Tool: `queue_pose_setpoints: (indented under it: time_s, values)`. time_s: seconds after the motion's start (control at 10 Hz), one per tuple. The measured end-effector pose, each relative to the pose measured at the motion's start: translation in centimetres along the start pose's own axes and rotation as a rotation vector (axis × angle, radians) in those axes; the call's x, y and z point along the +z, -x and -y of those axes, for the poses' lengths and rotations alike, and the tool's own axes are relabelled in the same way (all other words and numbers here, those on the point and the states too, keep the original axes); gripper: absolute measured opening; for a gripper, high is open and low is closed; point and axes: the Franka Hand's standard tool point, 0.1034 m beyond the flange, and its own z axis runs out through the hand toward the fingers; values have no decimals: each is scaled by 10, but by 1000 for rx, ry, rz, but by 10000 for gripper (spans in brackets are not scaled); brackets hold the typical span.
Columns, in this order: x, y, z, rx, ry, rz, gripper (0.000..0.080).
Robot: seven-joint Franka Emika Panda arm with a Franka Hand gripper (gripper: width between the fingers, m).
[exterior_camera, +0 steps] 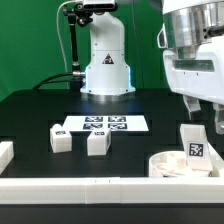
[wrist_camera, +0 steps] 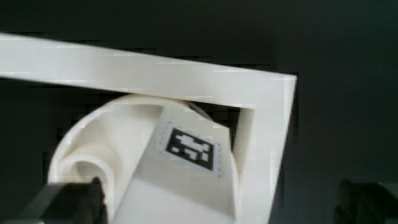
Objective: Assemble stool
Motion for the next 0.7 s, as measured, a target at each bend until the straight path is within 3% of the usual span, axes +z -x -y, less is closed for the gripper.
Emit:
queue_pose_setpoints:
  time_s: [0.1, 0.4, 0.7]
  values:
    - [0, 0, 0, -73, 0, 0, 649]
    - [-4, 7, 2, -381, 59, 28, 649]
    - [-8, 4, 3, -729, 64, 26, 649]
